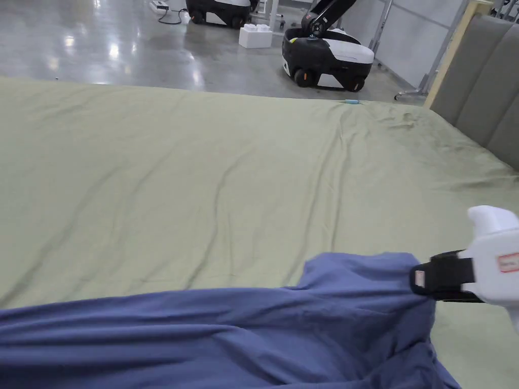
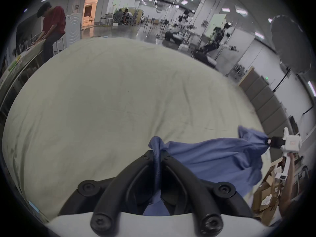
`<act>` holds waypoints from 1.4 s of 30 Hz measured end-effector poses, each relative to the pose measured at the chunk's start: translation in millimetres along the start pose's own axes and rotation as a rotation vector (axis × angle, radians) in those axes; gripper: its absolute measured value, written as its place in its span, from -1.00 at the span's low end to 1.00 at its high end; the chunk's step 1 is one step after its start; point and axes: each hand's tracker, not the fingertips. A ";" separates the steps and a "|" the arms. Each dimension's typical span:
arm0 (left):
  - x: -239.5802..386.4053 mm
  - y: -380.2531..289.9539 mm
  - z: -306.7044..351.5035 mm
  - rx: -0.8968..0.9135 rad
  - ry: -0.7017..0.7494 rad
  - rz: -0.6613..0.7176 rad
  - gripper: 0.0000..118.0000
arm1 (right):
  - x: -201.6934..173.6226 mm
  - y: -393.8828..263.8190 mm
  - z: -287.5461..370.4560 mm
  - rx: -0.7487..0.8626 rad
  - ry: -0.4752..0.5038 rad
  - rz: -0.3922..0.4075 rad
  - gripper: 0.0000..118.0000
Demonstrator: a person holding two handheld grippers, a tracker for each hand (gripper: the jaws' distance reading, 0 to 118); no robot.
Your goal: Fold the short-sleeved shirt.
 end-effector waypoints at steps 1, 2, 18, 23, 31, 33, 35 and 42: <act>-0.8 -6.3 12.5 0.009 -0.012 -0.006 -0.88 | 3.1 -9.8 14.9 0.030 0.003 -0.016 -0.95; -1.5 -14.9 25.7 0.015 -0.014 -0.011 -0.88 | 6.6 -21.0 30.2 0.038 -0.005 -0.029 -0.95; -34.6 -138.2 -4.5 -0.183 0.073 0.088 -0.88 | 30.2 -153.4 -15.9 -0.202 -0.128 -0.158 -0.95; -18.6 -138.7 -2.8 -0.181 0.102 0.046 -0.88 | 30.4 -157.2 -23.4 -0.172 -0.156 -0.122 -0.94; -38.3 -148.8 55.6 0.108 -0.073 0.351 0.84 | 56.5 -178.0 22.8 0.061 -0.056 -0.340 -0.04; -34.8 -144.4 89.0 0.230 -0.042 0.301 0.83 | 52.2 -171.3 65.3 0.193 -0.026 -0.370 0.54; -26.9 -142.1 113.2 0.315 0.022 0.246 0.75 | 45.9 -169.8 92.4 0.271 0.072 -0.340 0.66; -9.2 -156.6 97.4 0.127 -0.081 0.251 -1.00 | -21.4 -192.2 76.1 0.116 0.148 -0.118 -0.97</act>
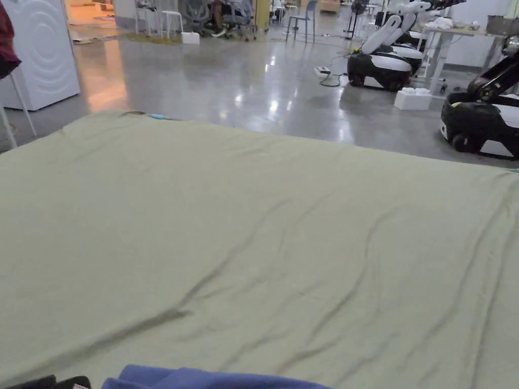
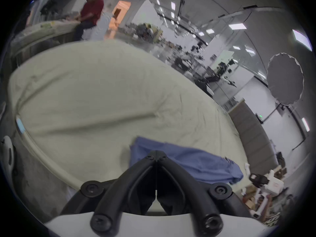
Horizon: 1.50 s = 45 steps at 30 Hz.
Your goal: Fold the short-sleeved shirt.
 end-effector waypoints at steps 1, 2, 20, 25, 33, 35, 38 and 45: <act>-16.1 -5.6 -8.9 -0.016 -0.013 0.030 -1.00 | -4.4 -7.6 -9.5 -0.043 0.039 0.010 -0.97; -19.4 -8.6 -14.5 -0.036 -0.025 0.043 -1.00 | -9.7 -13.6 -20.9 -0.069 0.075 -0.040 -0.97; -89.3 52.8 -122.0 -0.306 -0.344 0.230 1.00 | -54.2 2.8 -41.6 -0.147 0.226 -0.073 -0.97; -77.9 17.9 -157.1 -0.460 -0.480 0.327 -0.13 | -66.4 9.8 -50.0 -0.186 0.232 -0.038 -0.97; -65.3 9.7 -147.3 -0.400 -0.481 0.393 -0.49 | -70.2 16.1 -46.9 -0.175 0.227 -0.039 -0.97; -75.6 8.3 -131.4 -0.359 -0.552 0.471 -0.49 | -69.8 16.4 -43.0 -0.166 0.213 -0.047 -0.97; -83.0 7.5 -108.2 -0.349 -0.679 0.534 -0.50 | -67.1 17.8 -39.7 -0.157 0.200 -0.071 -0.97; -106.7 24.3 -66.3 -0.184 -0.685 0.495 -0.50 | -69.5 14.2 -31.9 -0.134 0.205 -0.100 -0.97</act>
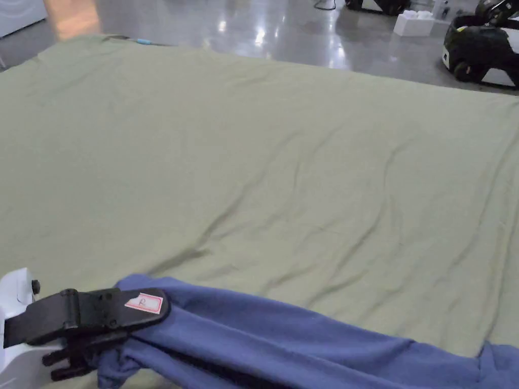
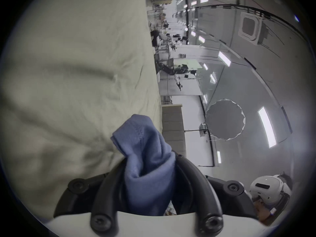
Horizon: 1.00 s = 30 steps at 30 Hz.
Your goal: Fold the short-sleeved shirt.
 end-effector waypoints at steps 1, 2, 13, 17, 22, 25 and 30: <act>3.4 3.2 11.2 0.039 0.053 -0.037 -0.50 | -1.4 -2.7 1.7 0.000 0.002 0.001 -0.97; 5.2 7.2 21.6 0.066 0.095 -0.048 -0.50 | -1.8 -4.4 2.8 -0.002 0.003 0.002 -0.97; 59.4 23.1 -0.5 0.042 0.560 -0.304 -0.50 | 2.8 -17.7 2.9 -0.019 0.015 -0.012 -0.97; 74.2 1.3 -47.9 -0.057 0.440 -0.340 -0.50 | 8.5 -22.0 2.7 -0.030 0.024 -0.026 -0.97; 89.0 -23.1 -121.2 -0.184 0.418 -0.451 -0.50 | 19.3 -24.0 5.7 -0.028 0.030 -0.054 -0.97; 82.3 -39.6 -163.8 -0.272 0.444 -0.470 -0.50 | 25.9 -25.7 5.8 -0.028 0.023 -0.075 -0.97; 66.7 -71.4 -220.1 -0.377 0.585 -0.499 -0.43 | 36.1 -29.9 6.2 -0.031 0.013 -0.105 -0.97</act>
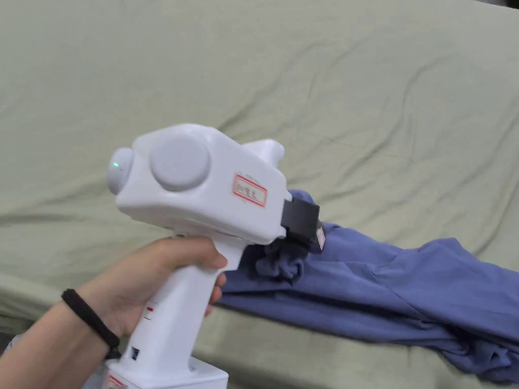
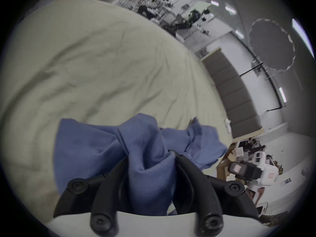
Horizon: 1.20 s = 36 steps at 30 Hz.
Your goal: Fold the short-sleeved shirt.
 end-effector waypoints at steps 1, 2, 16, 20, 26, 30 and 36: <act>2.9 -3.9 -5.0 0.011 -0.015 0.012 -0.23 | 1.8 -0.8 0.1 0.001 -0.001 -0.005 -0.97; 3.8 -7.8 -6.2 0.015 -0.042 0.033 0.25 | 3.4 -1.1 0.0 0.001 -0.002 -0.010 -0.97; -5.9 -2.8 57.9 0.162 -0.028 0.091 -0.92 | 12.9 -2.7 -5.3 -0.024 0.009 -0.056 -0.97; -17.5 -16.1 30.1 0.047 -0.343 0.262 -0.92 | 14.2 -2.4 -1.5 -0.015 0.015 -0.055 -0.97; 2.1 -25.6 -25.5 -0.048 -0.356 0.214 -0.92 | 18.3 -1.8 3.8 -0.001 0.000 -0.077 -0.97; -4.1 -29.1 -68.3 -0.144 -0.388 0.281 -0.93 | 20.8 -3.1 5.9 0.003 -0.007 -0.089 -0.97; 12.0 -24.8 -54.4 -0.103 -0.530 0.193 -0.93 | 18.7 -6.4 4.3 -0.013 -0.029 -0.095 -0.97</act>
